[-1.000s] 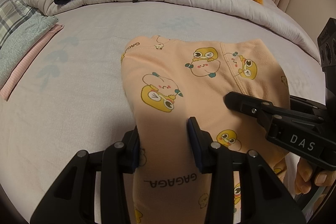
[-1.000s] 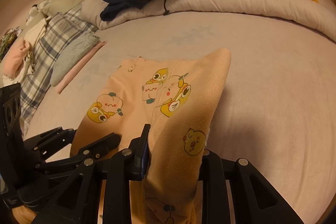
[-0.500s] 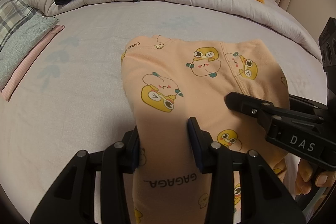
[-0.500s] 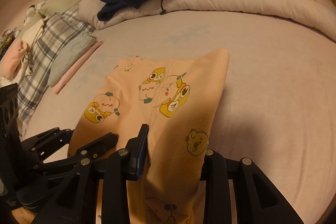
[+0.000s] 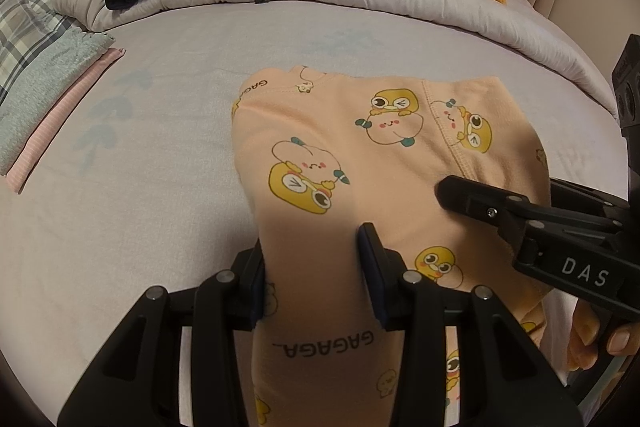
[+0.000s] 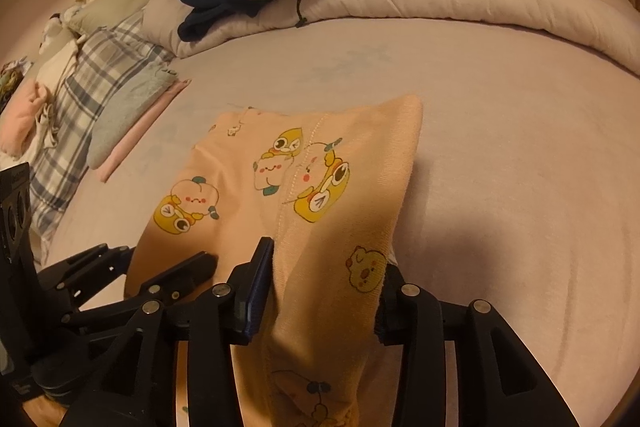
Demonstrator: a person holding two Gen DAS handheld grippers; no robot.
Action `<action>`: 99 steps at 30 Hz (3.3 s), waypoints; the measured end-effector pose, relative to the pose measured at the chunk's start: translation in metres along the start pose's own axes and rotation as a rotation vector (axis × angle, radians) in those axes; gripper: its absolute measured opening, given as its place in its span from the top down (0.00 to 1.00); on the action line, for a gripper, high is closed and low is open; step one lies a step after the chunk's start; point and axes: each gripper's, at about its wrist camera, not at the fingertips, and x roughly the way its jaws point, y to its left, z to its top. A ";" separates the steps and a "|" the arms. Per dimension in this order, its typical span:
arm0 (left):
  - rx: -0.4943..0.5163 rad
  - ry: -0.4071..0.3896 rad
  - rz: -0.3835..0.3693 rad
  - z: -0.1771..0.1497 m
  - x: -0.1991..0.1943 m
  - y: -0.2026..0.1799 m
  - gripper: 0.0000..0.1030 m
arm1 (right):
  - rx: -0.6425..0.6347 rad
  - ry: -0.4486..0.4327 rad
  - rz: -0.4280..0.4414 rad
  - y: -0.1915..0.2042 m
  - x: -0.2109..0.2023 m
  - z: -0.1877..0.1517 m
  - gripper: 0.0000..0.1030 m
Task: Fold small clothes
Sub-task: 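Open the right tool to release the garment edge while the left tool holds, then open the left tool and lift it off the folded garment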
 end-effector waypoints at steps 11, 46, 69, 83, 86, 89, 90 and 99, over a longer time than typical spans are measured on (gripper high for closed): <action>0.000 0.002 0.002 0.000 0.000 0.000 0.58 | 0.001 0.003 0.000 0.000 0.000 0.000 0.60; -0.003 0.012 0.026 -0.002 -0.006 0.006 0.46 | 0.052 0.008 -0.001 -0.018 -0.006 0.000 0.51; -0.024 0.025 0.066 -0.007 -0.013 0.011 0.25 | 0.119 0.000 -0.003 -0.030 -0.017 -0.006 0.45; -0.034 0.037 0.089 -0.011 -0.015 0.012 0.17 | 0.143 -0.005 -0.012 -0.037 -0.023 -0.009 0.44; -0.039 0.041 0.101 -0.012 -0.016 0.014 0.13 | 0.146 -0.007 -0.011 -0.037 -0.024 -0.009 0.44; -0.047 0.048 0.103 -0.014 -0.016 0.016 0.12 | 0.153 -0.005 -0.015 -0.039 -0.025 -0.010 0.44; -0.048 0.050 0.103 -0.015 -0.016 0.015 0.11 | 0.154 -0.006 -0.022 -0.039 -0.026 -0.010 0.44; -0.055 0.057 0.114 -0.015 -0.016 0.016 0.07 | 0.155 -0.003 -0.040 -0.041 -0.030 -0.012 0.44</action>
